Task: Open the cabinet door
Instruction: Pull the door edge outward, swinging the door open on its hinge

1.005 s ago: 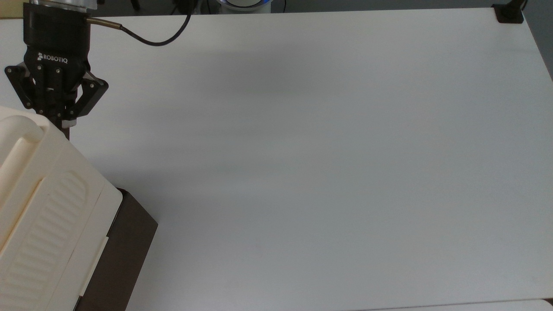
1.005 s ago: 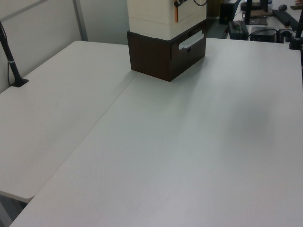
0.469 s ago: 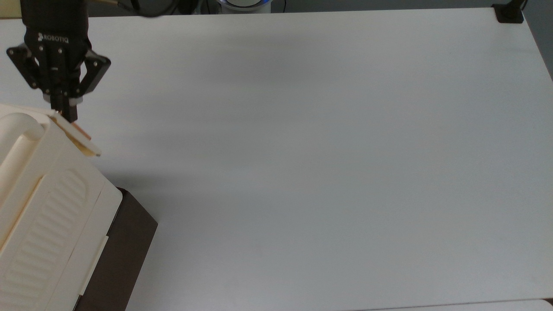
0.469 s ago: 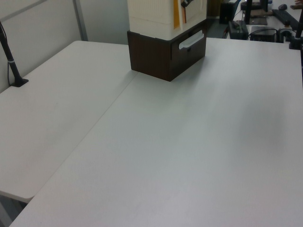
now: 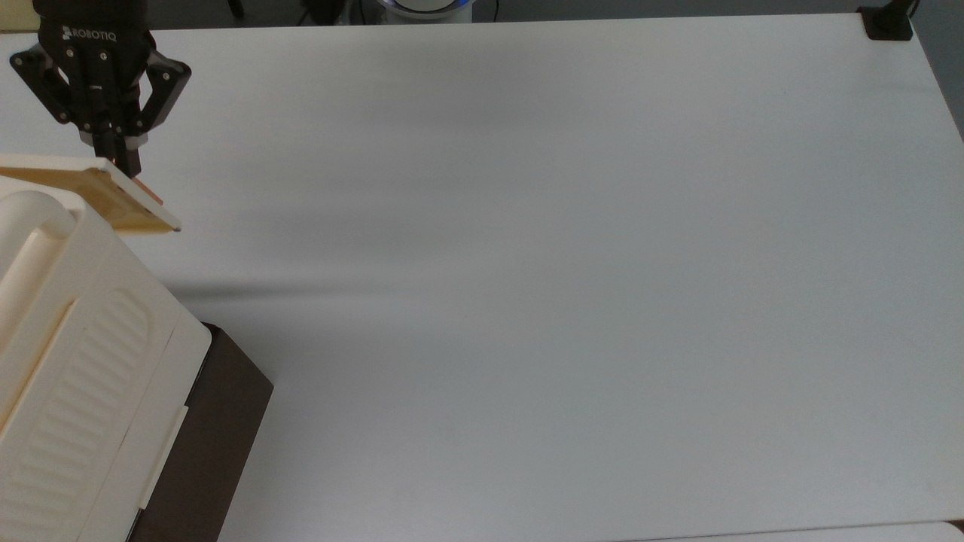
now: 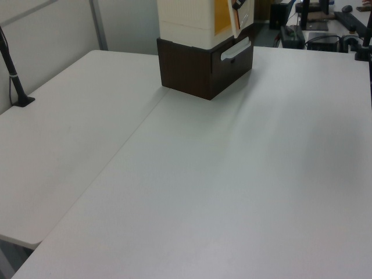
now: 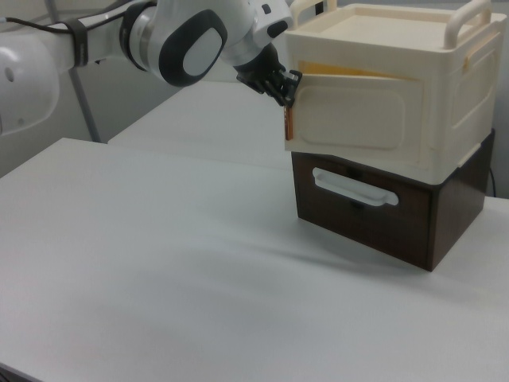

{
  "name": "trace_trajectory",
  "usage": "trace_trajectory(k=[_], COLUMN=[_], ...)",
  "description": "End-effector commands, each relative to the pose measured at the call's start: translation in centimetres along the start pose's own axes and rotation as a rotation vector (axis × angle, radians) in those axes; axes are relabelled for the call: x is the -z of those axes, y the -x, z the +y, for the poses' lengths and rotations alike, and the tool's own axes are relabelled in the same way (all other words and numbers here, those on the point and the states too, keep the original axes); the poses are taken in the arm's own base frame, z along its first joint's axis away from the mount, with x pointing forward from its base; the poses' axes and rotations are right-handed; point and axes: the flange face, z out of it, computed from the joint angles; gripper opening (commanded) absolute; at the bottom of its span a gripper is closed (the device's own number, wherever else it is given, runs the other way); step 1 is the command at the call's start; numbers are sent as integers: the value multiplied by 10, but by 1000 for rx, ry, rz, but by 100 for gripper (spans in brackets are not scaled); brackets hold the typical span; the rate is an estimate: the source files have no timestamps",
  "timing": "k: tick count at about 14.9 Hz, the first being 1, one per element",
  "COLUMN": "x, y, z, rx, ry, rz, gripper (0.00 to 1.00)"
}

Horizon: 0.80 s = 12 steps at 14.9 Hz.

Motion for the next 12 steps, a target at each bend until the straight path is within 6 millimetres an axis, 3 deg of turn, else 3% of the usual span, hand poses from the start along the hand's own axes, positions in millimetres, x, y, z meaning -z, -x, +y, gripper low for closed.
trace_trajectory(k=[1, 3, 5, 6, 7, 9, 12], x=[4, 16, 30, 36, 39, 52, 67], y=[40, 51, 62, 66, 70, 78, 92], z=[60, 77, 95, 102, 109, 126, 155], rx=[-14, -27, -37, -36, -39, -57, -53], ry=[-3, -17, -32, -32, -34, -30, -26], rz=[-173, -225, -264, -273, -285, -294, -318], gripper=[5, 18, 71, 78, 91, 100, 100])
